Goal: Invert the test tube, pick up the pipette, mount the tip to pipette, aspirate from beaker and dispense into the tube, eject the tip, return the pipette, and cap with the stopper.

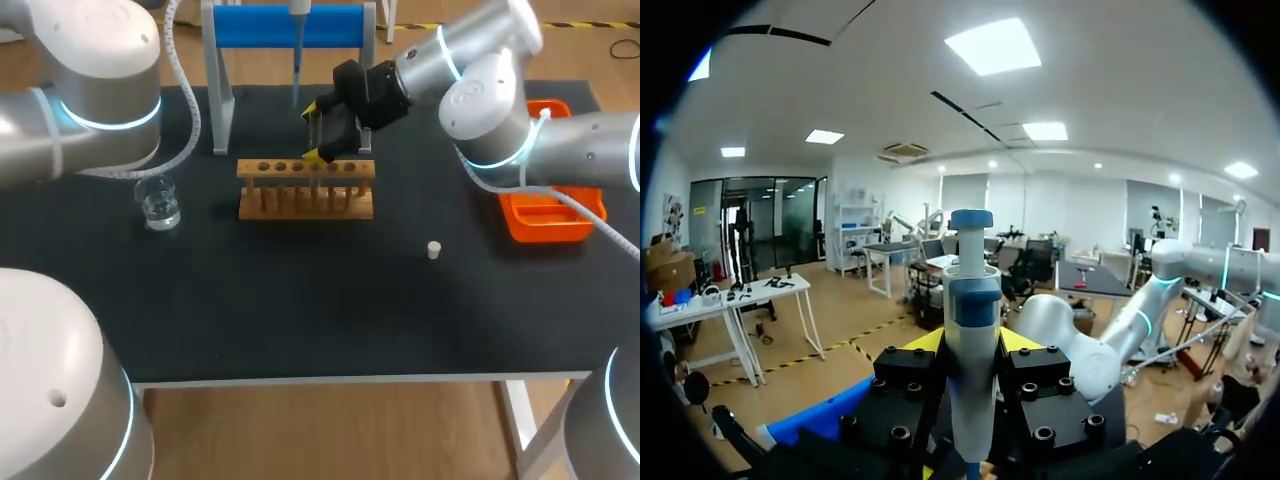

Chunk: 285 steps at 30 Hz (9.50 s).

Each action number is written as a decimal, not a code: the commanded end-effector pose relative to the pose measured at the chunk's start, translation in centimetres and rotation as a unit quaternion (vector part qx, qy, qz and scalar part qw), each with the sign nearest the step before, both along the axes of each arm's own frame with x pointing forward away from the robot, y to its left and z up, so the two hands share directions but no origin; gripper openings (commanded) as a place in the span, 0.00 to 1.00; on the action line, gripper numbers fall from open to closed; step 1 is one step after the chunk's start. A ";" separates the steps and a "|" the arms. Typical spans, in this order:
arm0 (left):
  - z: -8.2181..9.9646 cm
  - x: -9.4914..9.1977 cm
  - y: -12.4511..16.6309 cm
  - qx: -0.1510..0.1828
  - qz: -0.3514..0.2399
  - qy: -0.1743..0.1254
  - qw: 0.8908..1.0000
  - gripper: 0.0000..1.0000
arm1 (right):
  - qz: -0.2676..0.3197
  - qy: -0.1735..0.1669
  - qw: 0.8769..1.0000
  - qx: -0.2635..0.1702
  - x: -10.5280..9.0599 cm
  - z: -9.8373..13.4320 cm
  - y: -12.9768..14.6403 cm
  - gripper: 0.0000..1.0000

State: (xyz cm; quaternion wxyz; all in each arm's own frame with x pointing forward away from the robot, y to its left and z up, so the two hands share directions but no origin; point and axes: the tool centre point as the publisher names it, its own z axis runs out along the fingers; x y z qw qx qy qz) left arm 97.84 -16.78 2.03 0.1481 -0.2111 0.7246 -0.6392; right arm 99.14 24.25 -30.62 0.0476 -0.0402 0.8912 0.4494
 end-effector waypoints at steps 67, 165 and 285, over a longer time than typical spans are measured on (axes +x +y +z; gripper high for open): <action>-2.5 0.9 -1.1 -0.061 -0.021 -0.037 0.997 0.00 | 0.002 0.002 1.000 -0.002 0.1 0.1 -0.1 1.00; -4.6 1.9 -0.6 -0.045 -0.025 -0.015 0.999 0.00 | 0.002 0.002 1.000 -0.002 0.1 0.1 -0.1 1.00; -10.2 1.1 -1.1 -0.051 -0.028 -0.036 0.998 0.00 | 0.002 0.002 1.000 -0.002 0.1 0.1 -0.1 1.00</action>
